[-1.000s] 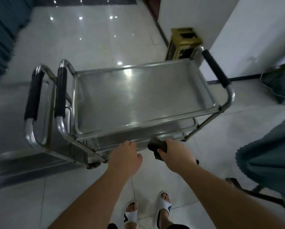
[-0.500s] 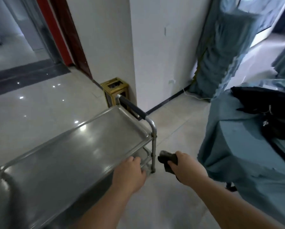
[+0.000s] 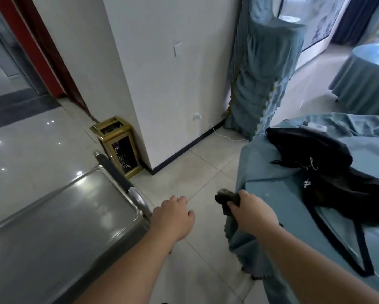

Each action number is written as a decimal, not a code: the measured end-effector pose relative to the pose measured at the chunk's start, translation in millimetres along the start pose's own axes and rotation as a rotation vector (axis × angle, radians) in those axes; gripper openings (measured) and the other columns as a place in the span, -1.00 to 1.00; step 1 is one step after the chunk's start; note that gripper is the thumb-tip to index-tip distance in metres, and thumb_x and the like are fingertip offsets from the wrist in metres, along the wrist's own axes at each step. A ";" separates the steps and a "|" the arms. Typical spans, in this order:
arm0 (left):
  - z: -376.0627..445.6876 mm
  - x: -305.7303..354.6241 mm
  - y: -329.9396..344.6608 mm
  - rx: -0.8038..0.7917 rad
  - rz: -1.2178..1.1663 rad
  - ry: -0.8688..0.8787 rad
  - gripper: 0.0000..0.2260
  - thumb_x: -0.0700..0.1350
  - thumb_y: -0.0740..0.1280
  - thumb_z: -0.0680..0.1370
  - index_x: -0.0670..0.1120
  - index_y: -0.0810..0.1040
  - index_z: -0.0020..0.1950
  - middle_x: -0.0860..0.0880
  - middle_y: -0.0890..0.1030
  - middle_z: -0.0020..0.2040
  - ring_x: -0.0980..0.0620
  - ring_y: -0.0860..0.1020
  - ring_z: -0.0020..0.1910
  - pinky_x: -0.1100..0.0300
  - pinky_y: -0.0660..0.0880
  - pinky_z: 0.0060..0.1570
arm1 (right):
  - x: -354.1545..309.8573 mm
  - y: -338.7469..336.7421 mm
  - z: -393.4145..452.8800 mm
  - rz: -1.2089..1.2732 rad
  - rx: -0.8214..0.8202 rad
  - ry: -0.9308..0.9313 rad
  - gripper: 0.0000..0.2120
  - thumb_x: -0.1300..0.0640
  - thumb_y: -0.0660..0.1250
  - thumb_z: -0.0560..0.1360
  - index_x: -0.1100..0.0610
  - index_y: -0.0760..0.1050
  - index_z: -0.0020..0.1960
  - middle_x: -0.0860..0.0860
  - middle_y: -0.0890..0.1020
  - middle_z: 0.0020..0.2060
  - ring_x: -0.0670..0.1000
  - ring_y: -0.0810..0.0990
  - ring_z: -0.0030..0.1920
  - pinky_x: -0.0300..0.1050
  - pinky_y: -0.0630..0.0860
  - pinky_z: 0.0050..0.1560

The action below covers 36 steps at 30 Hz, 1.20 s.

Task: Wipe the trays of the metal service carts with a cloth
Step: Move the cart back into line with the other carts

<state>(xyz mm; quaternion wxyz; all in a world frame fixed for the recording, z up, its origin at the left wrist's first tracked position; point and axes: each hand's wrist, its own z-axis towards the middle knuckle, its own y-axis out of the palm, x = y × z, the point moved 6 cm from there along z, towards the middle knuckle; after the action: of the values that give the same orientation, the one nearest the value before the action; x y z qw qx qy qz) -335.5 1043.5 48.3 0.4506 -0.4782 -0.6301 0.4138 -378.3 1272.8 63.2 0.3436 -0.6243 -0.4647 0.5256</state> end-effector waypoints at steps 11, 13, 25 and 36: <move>200.4 -6.5 -27.5 -0.040 -0.024 0.040 -0.57 0.13 0.11 0.68 -0.01 0.41 0.49 -0.04 0.52 0.36 -0.07 0.50 0.23 -0.02 0.49 0.12 | -29.6 6.7 195.0 -0.058 -0.072 0.032 -0.72 -0.20 0.18 0.67 0.01 0.41 0.11 -0.03 0.58 -0.09 0.04 0.59 -0.10 0.09 0.64 -0.02; 233.4 -12.7 -39.1 -0.046 -0.010 0.050 -0.57 0.13 0.11 0.69 -0.02 0.41 0.50 -0.04 0.52 0.36 -0.08 0.51 0.24 -0.04 0.50 0.15 | -43.3 -2.5 226.4 -0.074 -0.067 0.035 -0.72 -0.20 0.17 0.67 0.01 0.41 0.12 -0.03 0.57 -0.07 0.06 0.59 -0.08 0.11 0.63 0.01; 401.8 -69.0 -70.7 -0.071 0.001 -0.042 -0.55 0.14 0.11 0.68 0.00 0.40 0.52 -0.06 0.52 0.37 -0.08 0.51 0.24 -0.05 0.49 0.14 | -106.7 -8.0 413.8 -0.135 -0.155 -0.023 -0.75 -0.17 0.19 0.67 0.00 0.42 0.15 -0.02 0.57 -0.03 0.05 0.60 -0.08 0.11 0.65 -0.02; 520.8 -157.3 -107.3 0.015 -0.145 -0.491 -0.56 0.15 0.13 0.69 0.01 0.41 0.51 -0.04 0.51 0.38 -0.09 0.51 0.27 -0.03 0.50 0.18 | -238.9 9.3 609.9 -0.245 -0.316 -0.461 -0.75 -0.17 0.21 0.67 0.01 0.44 0.09 -0.04 0.58 -0.13 0.00 0.61 -0.18 0.04 0.64 -0.10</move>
<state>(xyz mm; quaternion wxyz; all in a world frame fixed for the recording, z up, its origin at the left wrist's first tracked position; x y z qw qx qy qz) -840.6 821.4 -7.6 0.3162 -0.3135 -0.7502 0.4888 -975.0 1008.6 6.3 0.1885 -0.4738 -0.6781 0.5293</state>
